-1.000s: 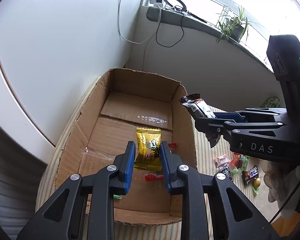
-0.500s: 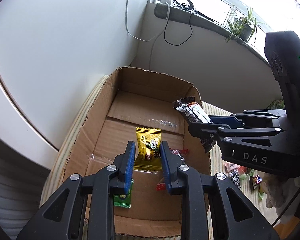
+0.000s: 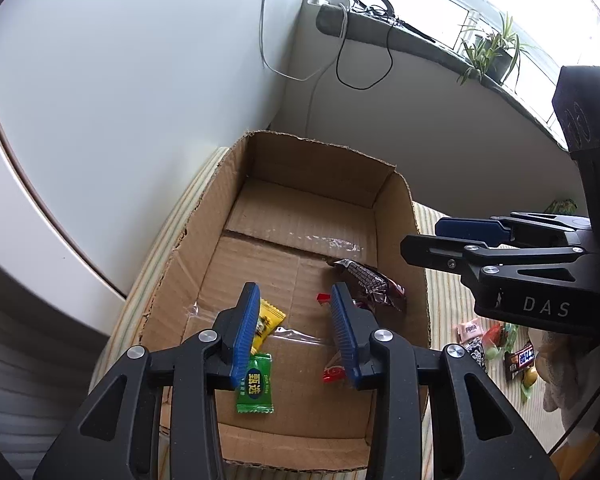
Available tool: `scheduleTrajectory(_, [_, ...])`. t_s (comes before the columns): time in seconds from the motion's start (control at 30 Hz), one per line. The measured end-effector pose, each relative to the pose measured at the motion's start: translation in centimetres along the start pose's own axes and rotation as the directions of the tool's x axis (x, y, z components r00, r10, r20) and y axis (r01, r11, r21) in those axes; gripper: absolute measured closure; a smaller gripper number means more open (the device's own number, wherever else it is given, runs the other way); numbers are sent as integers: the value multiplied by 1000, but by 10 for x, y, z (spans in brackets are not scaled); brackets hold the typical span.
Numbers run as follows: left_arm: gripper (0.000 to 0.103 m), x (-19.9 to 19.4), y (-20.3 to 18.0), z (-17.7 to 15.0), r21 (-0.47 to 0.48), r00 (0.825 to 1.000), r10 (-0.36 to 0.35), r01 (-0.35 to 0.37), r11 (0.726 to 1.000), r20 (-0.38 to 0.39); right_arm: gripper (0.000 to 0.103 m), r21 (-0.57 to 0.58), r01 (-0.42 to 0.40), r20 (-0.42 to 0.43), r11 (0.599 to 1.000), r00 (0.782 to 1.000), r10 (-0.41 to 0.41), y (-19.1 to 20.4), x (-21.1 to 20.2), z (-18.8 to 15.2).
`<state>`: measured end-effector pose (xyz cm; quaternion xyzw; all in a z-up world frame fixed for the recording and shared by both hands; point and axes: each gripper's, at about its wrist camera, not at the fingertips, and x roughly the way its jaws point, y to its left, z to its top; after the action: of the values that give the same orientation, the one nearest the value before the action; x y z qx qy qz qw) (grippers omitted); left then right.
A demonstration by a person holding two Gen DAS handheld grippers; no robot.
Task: Organize snacks
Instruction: 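Carry the yellow candy and chocolate bar into the box and release both, then grasp the black snack packet with the left tool while the right tool grasps the yellow ball candy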
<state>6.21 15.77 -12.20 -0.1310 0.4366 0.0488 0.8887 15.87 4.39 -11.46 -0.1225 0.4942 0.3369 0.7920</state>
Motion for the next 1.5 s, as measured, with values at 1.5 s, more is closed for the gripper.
scheduleTrajectory(1.5, [68,1,-144,-41,207,963,-237,260,943,-131,54,400,183,-26,898,982,-188,-147,-123,-186])
